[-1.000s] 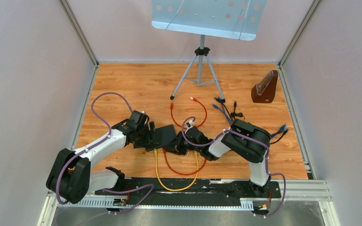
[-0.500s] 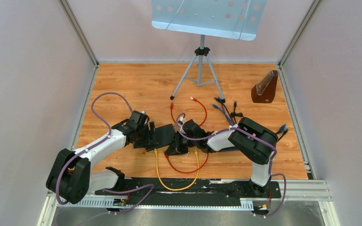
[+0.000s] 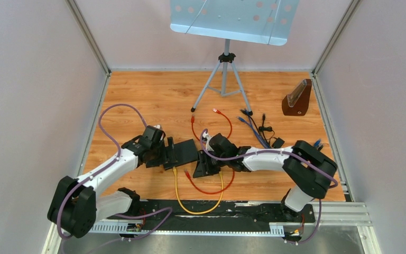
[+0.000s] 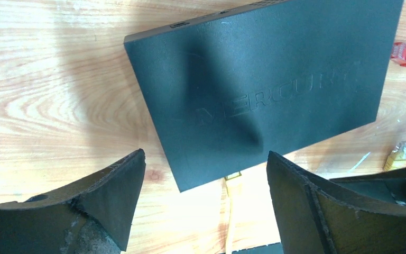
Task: Pull the plug from the switch port
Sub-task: Place the connector at the center of the board, then pick up the connector from the center of the board.
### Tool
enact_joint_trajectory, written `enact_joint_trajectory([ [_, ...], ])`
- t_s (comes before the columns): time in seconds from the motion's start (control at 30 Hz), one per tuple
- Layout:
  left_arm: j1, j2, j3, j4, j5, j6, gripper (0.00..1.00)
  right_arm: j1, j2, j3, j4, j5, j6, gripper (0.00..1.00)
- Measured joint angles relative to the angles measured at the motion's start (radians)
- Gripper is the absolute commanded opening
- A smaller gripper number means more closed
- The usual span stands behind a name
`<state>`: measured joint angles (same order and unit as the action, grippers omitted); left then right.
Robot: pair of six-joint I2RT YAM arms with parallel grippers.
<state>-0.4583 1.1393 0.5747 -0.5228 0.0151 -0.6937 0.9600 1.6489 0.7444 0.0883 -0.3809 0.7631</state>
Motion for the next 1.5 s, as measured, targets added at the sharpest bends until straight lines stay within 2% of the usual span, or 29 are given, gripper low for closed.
enact_joint_trajectory([
  [0.23,0.000,-0.139,0.000,-0.044,-0.057,-0.014,1.00,0.069,-0.113,-0.010,-0.164,0.009,-0.185,0.42],
  [0.4,0.000,-0.235,0.000,-0.065,-0.098,-0.037,1.00,0.154,-0.089,0.010,-0.251,0.067,-0.255,0.41],
  [0.6,0.000,-0.277,0.000,-0.108,-0.137,-0.050,1.00,0.228,-0.040,0.062,-0.297,0.151,-0.312,0.40],
  [0.8,0.000,-0.280,0.000,-0.137,-0.157,-0.064,1.00,0.301,-0.014,0.106,-0.329,0.266,-0.351,0.25],
  [0.93,0.000,-0.279,0.000,-0.141,-0.158,-0.068,1.00,0.325,-0.005,0.119,-0.347,0.331,-0.359,0.02],
  [0.97,0.000,-0.278,0.000,-0.141,-0.158,-0.068,1.00,0.328,-0.006,0.119,-0.349,0.339,-0.360,0.00],
  [1.23,0.000,-0.259,0.000,-0.137,-0.156,-0.091,1.00,0.336,-0.049,0.122,-0.414,0.376,-0.382,0.00],
  [1.5,0.000,-0.265,-0.008,-0.132,-0.159,-0.113,1.00,0.336,-0.260,0.157,-0.468,0.383,-0.400,0.00],
])
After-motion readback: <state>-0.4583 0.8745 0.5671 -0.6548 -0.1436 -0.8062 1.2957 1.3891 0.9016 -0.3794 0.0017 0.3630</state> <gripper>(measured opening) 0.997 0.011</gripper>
